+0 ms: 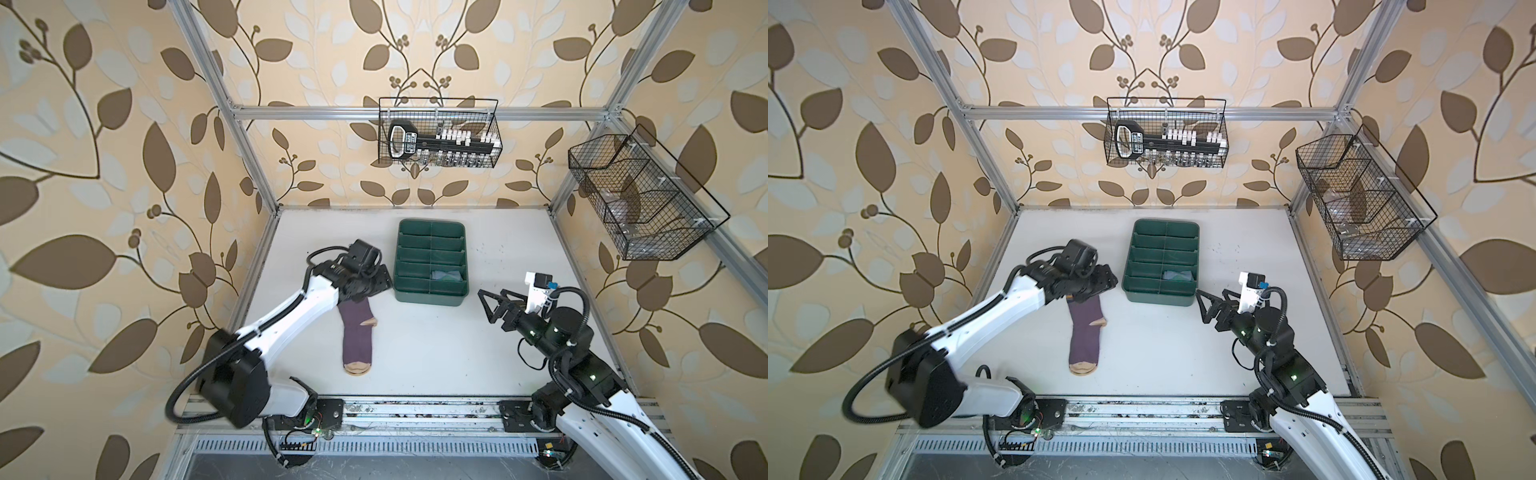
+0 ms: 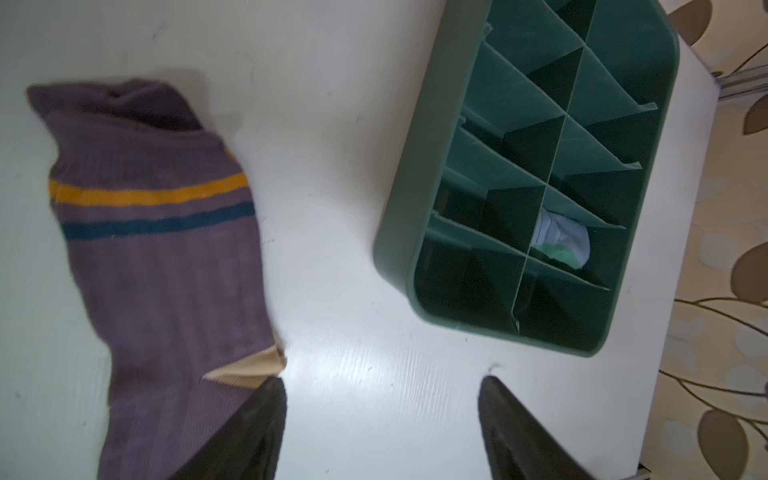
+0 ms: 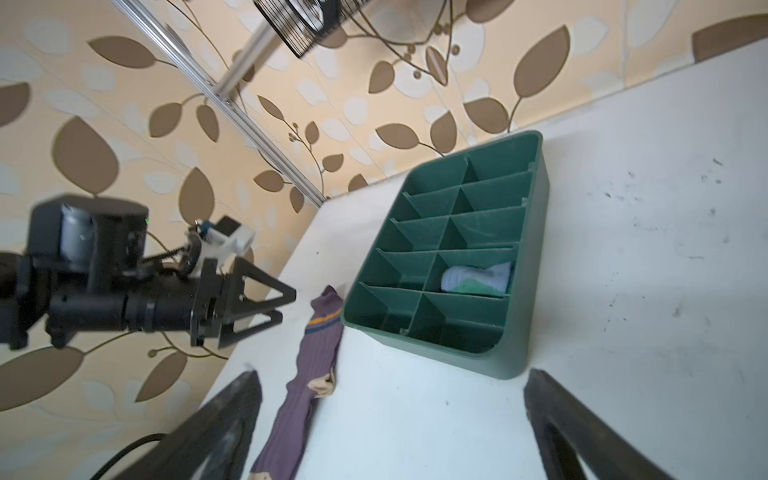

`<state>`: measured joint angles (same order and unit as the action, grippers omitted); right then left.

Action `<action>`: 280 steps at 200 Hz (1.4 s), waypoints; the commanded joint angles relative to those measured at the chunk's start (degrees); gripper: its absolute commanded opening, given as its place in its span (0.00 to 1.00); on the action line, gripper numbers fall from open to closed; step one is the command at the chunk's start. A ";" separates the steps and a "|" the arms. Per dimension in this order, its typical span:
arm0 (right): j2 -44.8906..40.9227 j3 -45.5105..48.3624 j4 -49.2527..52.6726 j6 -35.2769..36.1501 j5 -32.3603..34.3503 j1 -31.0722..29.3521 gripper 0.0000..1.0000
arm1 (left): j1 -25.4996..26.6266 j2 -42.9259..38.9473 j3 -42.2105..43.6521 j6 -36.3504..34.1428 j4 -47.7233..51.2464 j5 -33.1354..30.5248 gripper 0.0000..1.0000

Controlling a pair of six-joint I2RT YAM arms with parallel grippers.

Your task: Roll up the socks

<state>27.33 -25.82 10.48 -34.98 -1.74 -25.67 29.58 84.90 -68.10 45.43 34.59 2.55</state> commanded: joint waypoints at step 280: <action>7.91 -21.48 16.09 2.72 18.59 4.81 1.00 | 18.60 55.16 -63.80 2.85 9.74 -7.27 0.00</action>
<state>34.96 -44.36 24.01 -31.97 15.49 -21.87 45.47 137.78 -126.87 44.84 45.84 -5.19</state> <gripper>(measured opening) 0.998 0.072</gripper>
